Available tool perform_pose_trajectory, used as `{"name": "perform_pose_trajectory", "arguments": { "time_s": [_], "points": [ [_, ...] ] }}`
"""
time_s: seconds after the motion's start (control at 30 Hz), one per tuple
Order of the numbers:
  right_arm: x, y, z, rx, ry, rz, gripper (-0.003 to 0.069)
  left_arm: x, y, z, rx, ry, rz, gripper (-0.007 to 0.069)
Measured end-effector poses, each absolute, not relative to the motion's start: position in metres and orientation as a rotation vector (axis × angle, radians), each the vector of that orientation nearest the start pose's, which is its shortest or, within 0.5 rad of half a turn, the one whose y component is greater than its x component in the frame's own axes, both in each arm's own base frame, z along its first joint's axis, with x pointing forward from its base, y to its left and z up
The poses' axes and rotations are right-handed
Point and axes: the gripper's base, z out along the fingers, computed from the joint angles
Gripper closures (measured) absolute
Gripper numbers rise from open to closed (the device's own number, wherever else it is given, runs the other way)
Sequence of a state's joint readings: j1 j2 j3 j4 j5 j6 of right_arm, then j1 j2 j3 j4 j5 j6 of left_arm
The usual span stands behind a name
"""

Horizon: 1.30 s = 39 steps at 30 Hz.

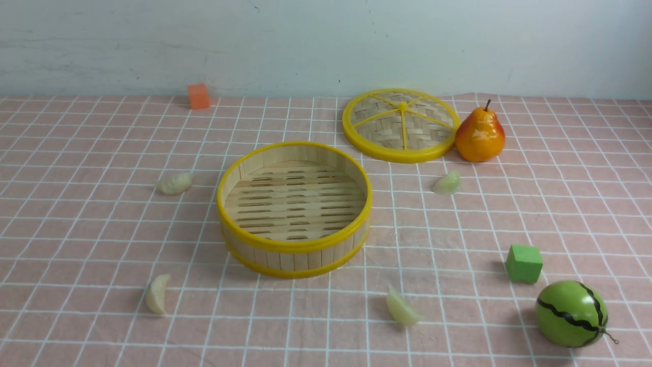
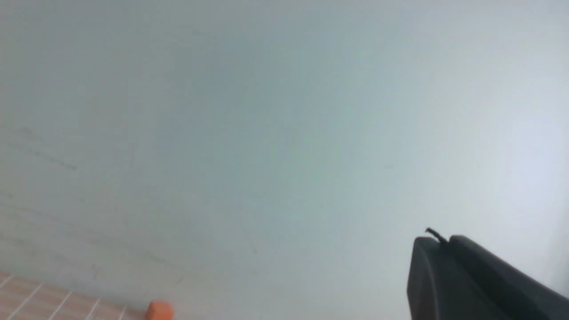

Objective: Put the dumplings into the steamer on the table with the pink tablecloth.
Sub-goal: 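Reach for and grasp a dumpling on the table with the left gripper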

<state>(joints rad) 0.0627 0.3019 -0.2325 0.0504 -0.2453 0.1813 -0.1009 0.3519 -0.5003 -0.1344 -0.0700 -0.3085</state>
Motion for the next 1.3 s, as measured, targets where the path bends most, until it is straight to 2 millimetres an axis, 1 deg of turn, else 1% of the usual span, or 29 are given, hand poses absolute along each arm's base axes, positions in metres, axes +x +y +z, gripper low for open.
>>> {"name": "perform_pose_trajectory", "arguments": {
  "time_s": [0.03,0.07,0.1,0.13,0.17,0.2,0.23,0.27,0.3,0.33,0.37,0.4,0.43,0.47,0.5,0.53,0.7,0.77,0.8,0.83,0.87,0.93,0.97,1.03,1.07,1.1,1.13,1.17,1.3],
  "points": [
    [0.082,0.004,0.294,0.119,1.318,0.239,0.0676,0.079,-0.007,0.366,-0.226,1.283,-0.457,0.0638],
    [0.097,0.006,0.295,0.078,1.435,0.184,0.0671,0.102,-0.01,0.372,-0.23,1.391,-0.439,0.0638],
    [0.104,0.006,0.294,0.06,1.498,0.161,0.0669,0.114,-0.012,0.376,-0.231,1.449,-0.432,0.0638],
    [0.112,0.007,0.292,0.05,1.56,0.147,0.0669,0.126,-0.014,0.375,-0.236,1.512,-0.425,0.0638],
    [0.122,0.008,0.288,0.045,1.663,0.136,0.0668,0.143,-0.016,0.377,-0.229,1.624,-0.403,0.0638],
    [0.129,0.008,0.286,0.048,1.739,0.133,0.0668,0.157,-0.019,0.374,-0.221,1.716,-0.382,0.0638],
    [0.138,0.009,0.284,0.053,1.858,0.136,0.0666,0.174,-0.021,0.371,-0.199,1.834,-0.35,0.0638],
    [0.144,0.011,0.283,0.053,1.936,0.139,0.0665,0.185,-0.023,0.368,-0.179,1.913,-0.327,0.0638],
    [0.147,0.011,0.282,0.053,1.965,0.14,0.0665,0.187,-0.023,0.367,-0.174,1.931,-0.322,0.0638],
    [0.157,0.015,0.283,0.026,2.099,0.142,0.0664,0.208,-0.026,0.359,-0.129,2.067,-0.281,0.0638],
    [0.165,0.019,0.282,-0.007,2.185,0.139,0.0664,0.221,-0.028,0.354,-0.113,2.128,-0.268,0.0638],
    [0.165,0.02,0.283,-0.01,2.19,0.142,0.0664,0.223,-0.028,0.352,-0.103,2.146,-0.263,0.0638],
    [0.177,0.028,0.284,-0.096,2.288,0.139,0.0662,0.243,-0.031,0.348,-0.08,2.21,-0.253,0.0638],
    [0.182,0.033,0.284,-0.148,2.323,0.14,0.0662,0.253,-0.033,0.344,-0.069,2.246,-0.248,0.0638],
    [0.183,0.033,0.282,-0.155,2.329,0.136,0.0662,0.256,-0.033,0.344,-0.067,2.25,-0.248,0.0638],
    [0.19,0.042,0.283,-0.229,2.356,0.15,0.0662,0.273,-0.035,0.343,-0.048,2.274,-0.242,0.0638],
    [0.201,0.062,0.269,-0.396,2.421,0.178,0.0661,0.33,-0.042,0.337,0.036,2.35,-0.207,0.063],
    [0.204,0.065,0.263,-0.433,2.444,0.174,0.0659,0.354,-0.044,0.33,0.077,2.413,-0.193,0.0582],
    [0.206,0.066,0.261,-0.444,2.451,0.17,0.0659,0.366,-0.046,0.325,0.096,2.446,-0.187,0.0545],
    [0.206,0.066,0.261,-0.446,2.452,0.169,0.0659,0.368,-0.046,0.324,0.1,2.453,-0.187,0.0536],
    [0.207,0.066,0.259,-0.453,2.458,0.166,0.0659,0.387,-0.048,0.315,0.146,2.502,-0.172,0.0457],
    [0.21,0.067,0.257,-0.455,2.456,0.164,0.0658,0.407,-0.05,0.305,0.202,2.53,-0.152,0.0344],
    [0.212,0.067,0.255,-0.456,2.456,0.163,0.0657,0.42,-0.051,0.297,0.243,2.533,-0.134,0.029],
    [0.214,0.068,0.254,-0.458,2.456,0.161,0.0655,0.435,-0.052,0.287,0.288,2.53,-0.105,0.0223],
    [0.215,0.068,0.251,-0.459,2.463,0.159,0.0655,0.449,-0.052,0.278,0.318,2.523,-0.08,0.017],
    [0.217,0.069,0.249,-0.462,2.47,0.158,0.0655,0.462,-0.052,0.267,0.337,2.518,-0.054,0.0135],
    [0.217,0.069,0.249,-0.462,2.472,0.158,0.0655,0.464,-0.052,0.267,0.34,2.511,-0.048,0.013],
    [0.218,0.069,0.246,-0.465,2.482,0.156,0.0654,0.479,-0.051,0.247,0.362,2.523,-0.011,0.0106],
    [0.22,0.07,0.243,-0.458,2.495,0.169,0.065,0.505,-0.047,0.208,0.399,2.55,0.105,0.0092]
  ]
}}
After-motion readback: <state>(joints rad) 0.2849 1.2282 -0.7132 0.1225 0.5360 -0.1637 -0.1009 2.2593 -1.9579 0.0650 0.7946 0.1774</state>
